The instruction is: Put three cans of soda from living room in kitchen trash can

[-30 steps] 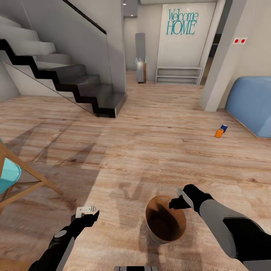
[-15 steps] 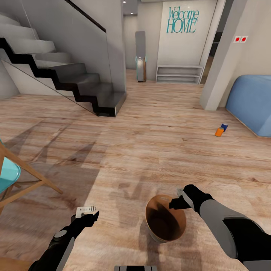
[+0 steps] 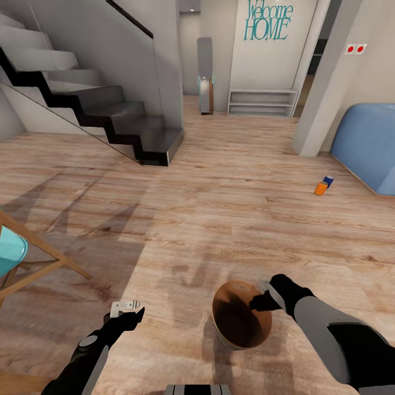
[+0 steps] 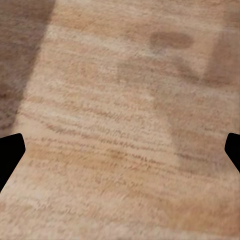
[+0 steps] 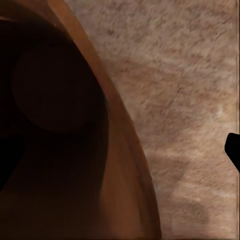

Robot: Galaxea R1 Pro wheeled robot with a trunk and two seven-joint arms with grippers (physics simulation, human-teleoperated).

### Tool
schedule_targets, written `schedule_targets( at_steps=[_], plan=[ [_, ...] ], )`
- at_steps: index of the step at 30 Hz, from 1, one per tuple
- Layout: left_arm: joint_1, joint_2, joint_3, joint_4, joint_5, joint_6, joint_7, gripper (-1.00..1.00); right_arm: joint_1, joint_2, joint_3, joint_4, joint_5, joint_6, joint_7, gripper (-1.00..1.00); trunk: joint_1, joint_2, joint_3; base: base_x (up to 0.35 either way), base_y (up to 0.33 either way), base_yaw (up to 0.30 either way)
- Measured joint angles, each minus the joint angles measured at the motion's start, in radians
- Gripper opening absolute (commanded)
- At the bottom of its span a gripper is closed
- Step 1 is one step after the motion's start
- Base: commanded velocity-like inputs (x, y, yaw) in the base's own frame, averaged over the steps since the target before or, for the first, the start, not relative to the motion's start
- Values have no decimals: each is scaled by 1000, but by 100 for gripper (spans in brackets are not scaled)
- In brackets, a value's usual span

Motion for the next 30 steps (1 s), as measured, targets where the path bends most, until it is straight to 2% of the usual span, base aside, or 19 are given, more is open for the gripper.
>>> schedule_targets(
  at_steps=[14, 15, 20, 23, 30],
  plan=[
    [0, 0, 0, 0, 0, -8, 0, 100, 3, -10, 0, 0, 1, -3, -1, 100, 0, 0, 0, 0, 0, 0],
    [0, 0, 0, 1, 0, -9, 0, 100, 3, -10, 0, 0, 1, -3, -1, -100, 0, 0, 0, 0, 0, 0],
    [0, 0, 0, 1, 0, -13, 0, 100, 3, -10, -8, 0, -12, -2, 3, -100, 0, 0, 0, 0, 0, 0],
    [0, 0, 0, 0, 0, -13, -1, 100, 3, -10, 6, 0, 13, -3, -1, -100, 0, 0, 0, 0, 0, 0],
    [0, 0, 0, 0, 0, -13, -1, 100, 3, -10, 7, 0, 13, -4, -1, -100, 0, 0, 0, 0, 0, 0]
  ],
)
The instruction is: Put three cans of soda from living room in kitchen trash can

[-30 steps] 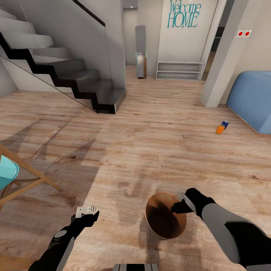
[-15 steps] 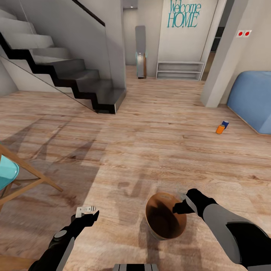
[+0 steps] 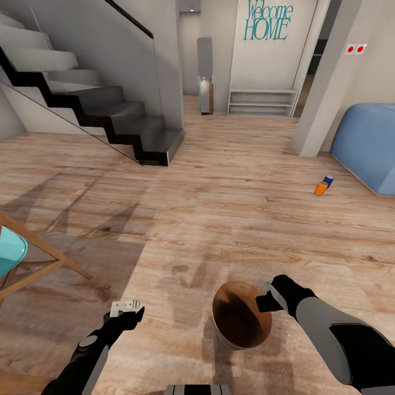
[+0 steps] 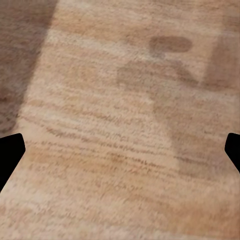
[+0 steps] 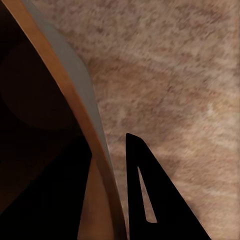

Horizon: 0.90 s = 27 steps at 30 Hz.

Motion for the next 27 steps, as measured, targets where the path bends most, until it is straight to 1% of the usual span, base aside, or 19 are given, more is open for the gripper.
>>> schedule_targets(
  at_steps=[13, 14, 15, 17, 27],
  plan=[
    [0, 0, 0, 0, 0, 0, 0, 100, 9, 0, -1, -4, -1, -3, -4, -100, 0, 0, 0, 0, 0, 0],
    [0, 0, 0, 1, 0, 0, 0, 100, 16, -1, -6, -8, 4, -5, 0, -100, 0, 0, 4, 0, 0, 0],
    [0, 0, 0, 1, 0, 0, 0, 100, 18, 0, 3, -6, -1, -4, 1, -100, -1, 1, 7, 0, 0, 0],
    [0, 0, 0, 1, 0, 0, 0, 100, 17, 0, 1, -7, 4, -5, 0, -100, -2, 1, 15, 0, 0, 0],
    [0, -1, 0, 2, 0, 0, 1, 100, 20, -1, 0, -3, -1, -5, -2, -100, -6, 3, 54, 0, 0, 0]
  ],
)
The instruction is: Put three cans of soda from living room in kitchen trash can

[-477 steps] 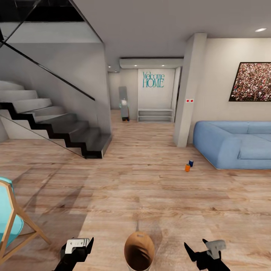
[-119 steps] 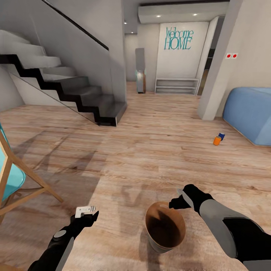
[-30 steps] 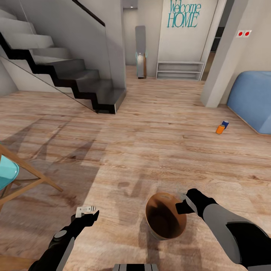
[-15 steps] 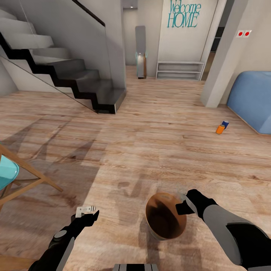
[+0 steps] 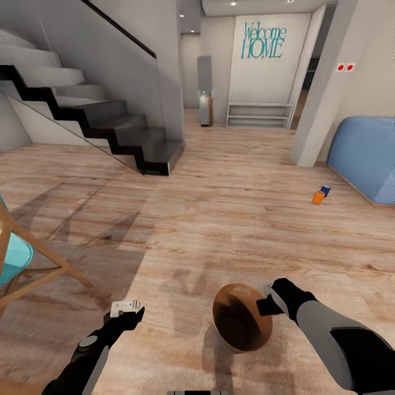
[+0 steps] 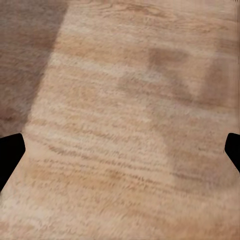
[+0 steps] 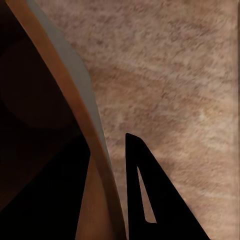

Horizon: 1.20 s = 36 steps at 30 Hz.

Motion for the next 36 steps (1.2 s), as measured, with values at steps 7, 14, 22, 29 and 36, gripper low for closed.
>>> schedule_targets(
  at_steps=[7, 14, 22, 29, 36],
  plan=[
    [0, -1, 0, 31, 1, 0, 0, 100, 3, 0, 1, 0, 1, 0, 0, -100, -3, 2, 27, 0, 0, 0],
    [0, -1, 0, 42, 1, 0, 0, 100, 10, -4, 2, -5, 1, -2, 0, -100, -6, 3, 54, 0, 0, 0],
    [0, -1, 0, 45, 1, 0, 0, 100, 24, -8, -4, -8, -11, -49, 6, -100, -10, 5, 85, 0, 0, 0],
    [0, -1, 0, 45, 1, 0, 0, 100, 57, -16, -7, -10, -8, -116, 0, -100, -13, 7, 112, 0, 0, 0],
    [0, -1, 0, 49, 0, 2, 2, 100, 84, -55, -11, -11, -17, -228, -2, -100, -16, 8, 139, 0, 0, 0]
  ],
)
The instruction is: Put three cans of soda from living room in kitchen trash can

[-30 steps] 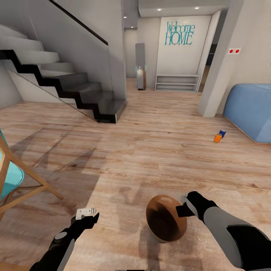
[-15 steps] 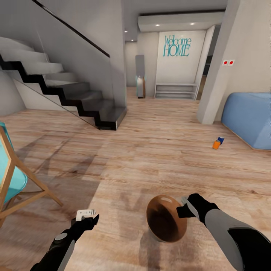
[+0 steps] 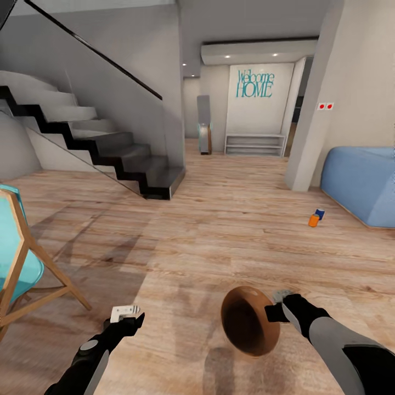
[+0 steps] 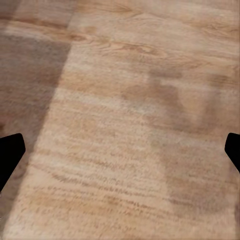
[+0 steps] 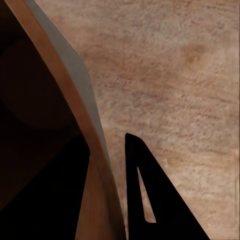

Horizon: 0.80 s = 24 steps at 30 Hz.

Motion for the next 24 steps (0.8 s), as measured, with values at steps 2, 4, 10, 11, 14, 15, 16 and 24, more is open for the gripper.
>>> schedule_targets(
  at_steps=[2, 4, 10, 11, 14, 15, 16, 24],
  plan=[
    [0, 0, -2, 1, -1, 1, 6, 100, 19, -7, 4, 3, -20, -42, 2, -100, -1, 1, 8, 0, 0, 0],
    [0, 0, -4, 4, -1, 1, 17, 100, 32, -11, 10, 3, -15, -68, 0, -100, -2, 1, 15, 0, 0, 0],
    [0, 0, -9, 57, 0, 0, 32, 100, 73, -24, 9, 3, -18, -117, 5, -100, -4, 2, 38, 0, 0, 0],
    [0, 0, -9, 62, 0, 0, 32, 100, 79, -26, 13, 3, -17, -128, 6, -100, -5, 3, 42, 0, 0, 0],
    [0, 0, -11, 71, 0, 0, 33, 100, 98, -31, -2, 1, -25, -163, 10, -100, -6, 3, 54, 0, 0, 0],
    [0, 0, -11, 74, 0, 0, 33, 100, 104, -33, 3, 2, -23, -173, 11, -100, -10, 10, 57, 0, 0, 0],
    [0, 0, -11, 75, 0, 0, 33, 100, 106, -35, 12, 3, -21, -176, 10, -100, -14, 17, 60, 0, 0, 0],
    [0, 0, -12, 79, 0, -4, 33, 100, 114, -37, 7, 1, -27, -192, 15, -100, -44, 73, 85, 0, 0, 0]
  ],
)
